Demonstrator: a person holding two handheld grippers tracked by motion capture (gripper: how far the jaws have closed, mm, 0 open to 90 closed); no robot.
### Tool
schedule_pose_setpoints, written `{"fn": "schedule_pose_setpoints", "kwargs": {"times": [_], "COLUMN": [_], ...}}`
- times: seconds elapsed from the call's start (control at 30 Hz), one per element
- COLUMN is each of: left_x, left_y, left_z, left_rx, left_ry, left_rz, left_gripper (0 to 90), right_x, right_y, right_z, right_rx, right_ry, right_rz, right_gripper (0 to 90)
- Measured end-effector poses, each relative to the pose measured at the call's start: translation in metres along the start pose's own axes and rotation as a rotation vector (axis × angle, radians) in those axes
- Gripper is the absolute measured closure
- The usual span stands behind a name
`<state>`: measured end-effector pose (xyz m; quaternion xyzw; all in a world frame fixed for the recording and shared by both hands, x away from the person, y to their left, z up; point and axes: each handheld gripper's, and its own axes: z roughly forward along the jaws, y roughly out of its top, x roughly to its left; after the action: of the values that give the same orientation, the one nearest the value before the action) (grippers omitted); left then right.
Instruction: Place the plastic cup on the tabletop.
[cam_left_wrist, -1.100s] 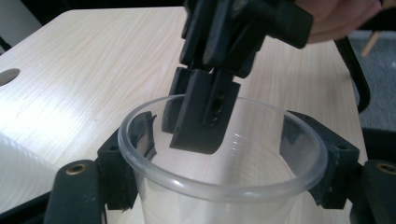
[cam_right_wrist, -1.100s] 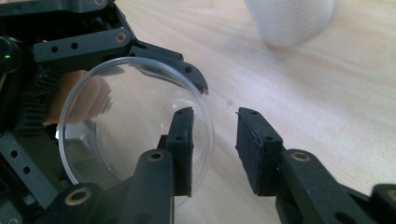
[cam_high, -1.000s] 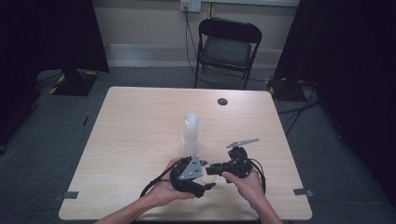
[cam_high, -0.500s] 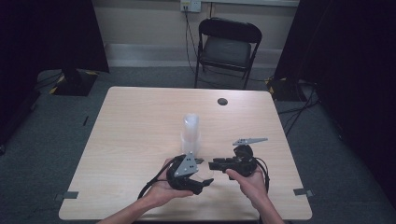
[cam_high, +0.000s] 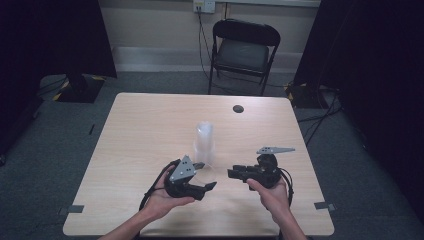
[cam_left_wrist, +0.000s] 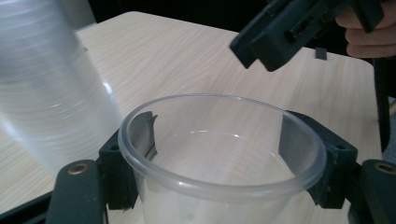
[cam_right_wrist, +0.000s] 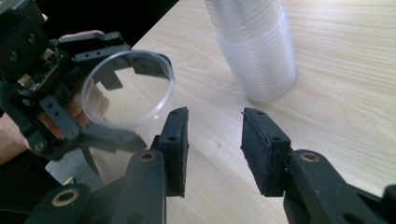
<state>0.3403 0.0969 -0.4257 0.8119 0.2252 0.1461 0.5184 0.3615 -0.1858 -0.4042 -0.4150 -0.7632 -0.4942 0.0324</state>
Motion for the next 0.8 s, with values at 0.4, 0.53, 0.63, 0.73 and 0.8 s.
{"fn": "schedule_pose_setpoints", "kwargs": {"times": [0.4, 0.53, 0.63, 0.73, 0.8], "left_x": [0.030, 0.040, 0.048, 0.057, 0.061], "left_y": [-0.007, -0.008, -0.007, -0.006, -0.006], "left_z": [-0.022, -0.025, -0.031, -0.040, -0.044], "left_rx": [-0.012, -0.017, -0.032, -0.059, -0.056], "left_ry": [0.093, 0.115, 0.147, 0.179, 0.199], "left_rz": [-0.121, -0.152, -0.173, -0.202, -0.208], "left_gripper": [27.3, 27.3, 27.2, 27.1, 27.1], "right_x": [-0.007, -0.013, -0.017, -0.020, -0.021], "right_y": [-0.002, -0.005, -0.007, -0.009, -0.009], "right_z": [0.000, 0.000, 0.000, -0.001, -0.002], "right_rx": [-0.001, -0.003, 0.006, 0.004, -0.006], "right_ry": [-0.023, -0.025, -0.032, -0.040, -0.060], "right_rz": [-0.006, 0.003, 0.008, 0.010, 0.004], "right_gripper": [61.4, 61.2, 61.3, 61.4, 60.8]}}
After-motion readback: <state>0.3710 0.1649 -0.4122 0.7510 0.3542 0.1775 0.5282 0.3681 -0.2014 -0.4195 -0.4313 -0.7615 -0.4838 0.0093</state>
